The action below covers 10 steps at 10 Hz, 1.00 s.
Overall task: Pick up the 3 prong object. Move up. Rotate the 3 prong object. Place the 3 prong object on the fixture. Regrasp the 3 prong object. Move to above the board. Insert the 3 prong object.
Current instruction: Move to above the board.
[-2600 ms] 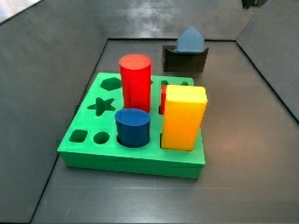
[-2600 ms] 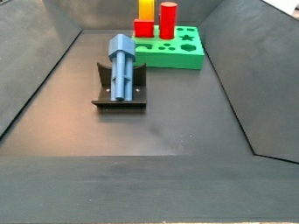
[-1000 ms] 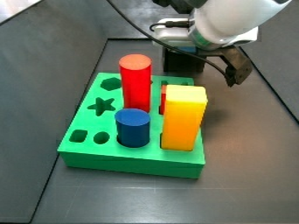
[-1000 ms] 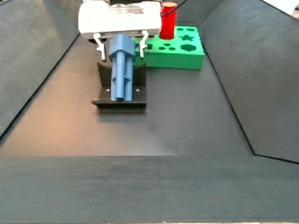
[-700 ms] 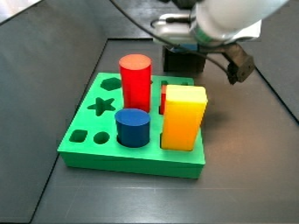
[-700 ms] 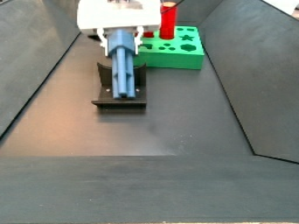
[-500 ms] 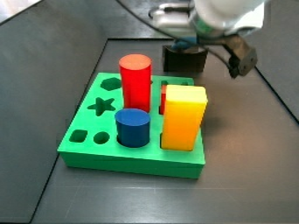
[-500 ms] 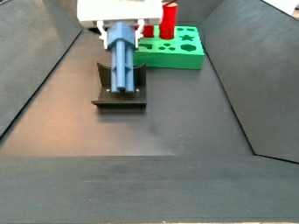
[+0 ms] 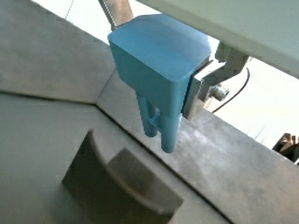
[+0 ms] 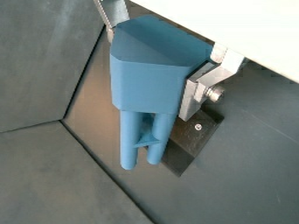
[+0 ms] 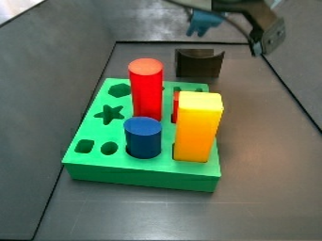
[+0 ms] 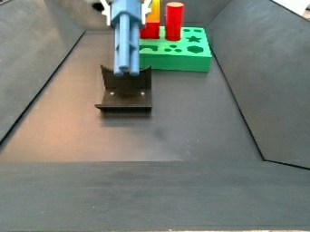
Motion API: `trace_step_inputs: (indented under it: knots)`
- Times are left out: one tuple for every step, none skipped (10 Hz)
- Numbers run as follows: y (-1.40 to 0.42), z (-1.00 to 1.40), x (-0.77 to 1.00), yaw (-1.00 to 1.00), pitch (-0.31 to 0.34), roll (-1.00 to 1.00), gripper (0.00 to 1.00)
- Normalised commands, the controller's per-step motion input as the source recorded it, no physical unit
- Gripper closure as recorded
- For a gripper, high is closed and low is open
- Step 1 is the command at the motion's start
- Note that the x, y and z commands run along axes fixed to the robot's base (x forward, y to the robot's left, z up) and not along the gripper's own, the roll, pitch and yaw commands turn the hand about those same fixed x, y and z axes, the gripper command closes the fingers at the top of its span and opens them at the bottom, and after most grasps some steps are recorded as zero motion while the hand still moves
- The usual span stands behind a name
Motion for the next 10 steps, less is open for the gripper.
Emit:
trace_step_inputs:
  knots:
    - [0.02,1.0,-0.12,-0.03,0.086,-0.11,1.0]
    - [0.02,1.0,-0.12,0.0,0.073,-0.1,1.0]
    - [0.02,1.0,-0.12,0.01,0.06,-0.08,1.0]
    - [0.02,1.0,-0.12,0.02,0.045,-0.07,1.0]
    - [0.02,1.0,-0.11,0.03,0.036,-0.07,1.0]
    - [0.02,1.0,-0.11,0.03,0.029,-0.07,1.0]
    - [0.02,0.81,-0.09,0.02,0.017,-0.06,1.0]
    - [0.01,0.61,-0.06,0.01,0.012,-0.06,1.0]
    - [0.01,0.46,-0.05,0.01,0.015,-0.06,1.0]
    - [0.01,0.35,-0.04,0.01,0.02,-0.06,1.0]
